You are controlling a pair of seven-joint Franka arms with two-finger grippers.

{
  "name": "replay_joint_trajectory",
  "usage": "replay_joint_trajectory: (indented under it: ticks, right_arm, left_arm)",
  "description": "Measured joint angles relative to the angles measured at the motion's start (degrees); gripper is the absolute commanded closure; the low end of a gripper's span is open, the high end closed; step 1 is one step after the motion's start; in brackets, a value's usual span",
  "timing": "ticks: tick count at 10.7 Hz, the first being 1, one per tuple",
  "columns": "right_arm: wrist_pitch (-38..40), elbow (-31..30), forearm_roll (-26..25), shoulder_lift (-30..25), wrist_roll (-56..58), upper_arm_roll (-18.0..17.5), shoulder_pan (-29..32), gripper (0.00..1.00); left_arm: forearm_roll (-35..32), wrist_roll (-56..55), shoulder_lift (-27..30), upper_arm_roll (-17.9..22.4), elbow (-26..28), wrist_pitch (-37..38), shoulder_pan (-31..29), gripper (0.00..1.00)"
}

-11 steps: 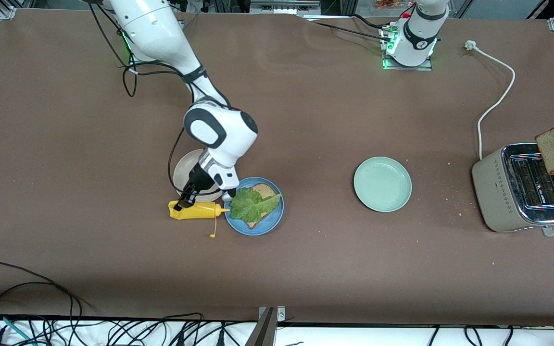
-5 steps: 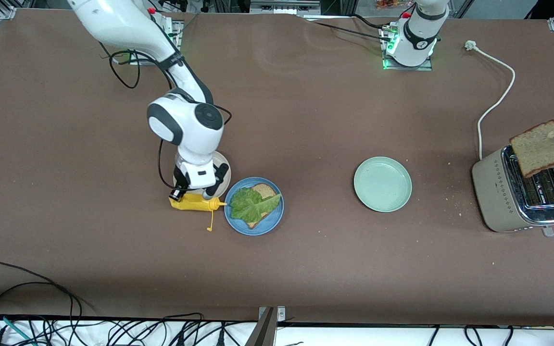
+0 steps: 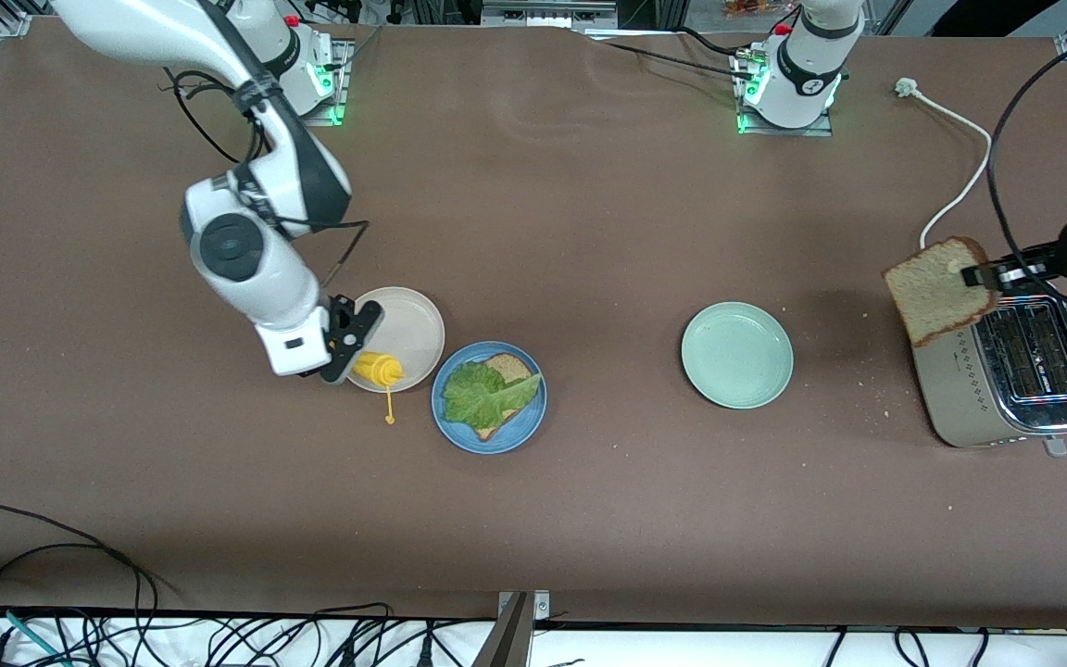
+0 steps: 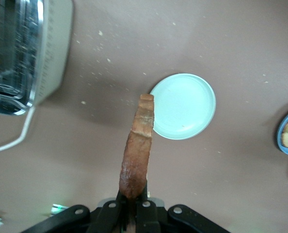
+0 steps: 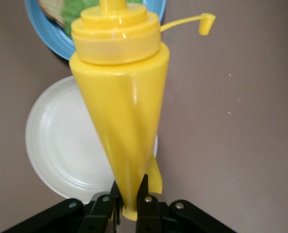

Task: Make sandwich in blue plate with both arms
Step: 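Return the bottle beside the white plate while the left gripper carries toast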

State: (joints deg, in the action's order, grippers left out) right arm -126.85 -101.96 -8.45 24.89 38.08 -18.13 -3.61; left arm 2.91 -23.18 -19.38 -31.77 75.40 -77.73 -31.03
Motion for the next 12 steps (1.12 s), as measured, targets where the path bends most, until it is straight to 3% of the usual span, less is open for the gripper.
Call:
replay_joint_trajectory:
  ticks: [2, 6, 12]
  right_arm:
    - [2.3, -0.2, 13.1, -0.8, 12.1, 1.2, 3.0, 1.00]
    - [8.5, -1.0, 29.9, -0.2, 30.9, 5.2, 6.8, 1.00]
    - [16.3, -0.8, 43.7, 10.3, 60.6, 5.6, 20.1, 1.00]
  left_arm:
    - [3.1, -6.7, -0.3, -0.3, 0.1, -1.1, 3.3, 1.00]
    - [4.1, -24.4, -3.6, -0.6, 0.3, -11.9, 14.9, 1.00]
    - [4.8, -42.5, -12.4, -0.6, 0.7, -39.0, 28.3, 1.00]
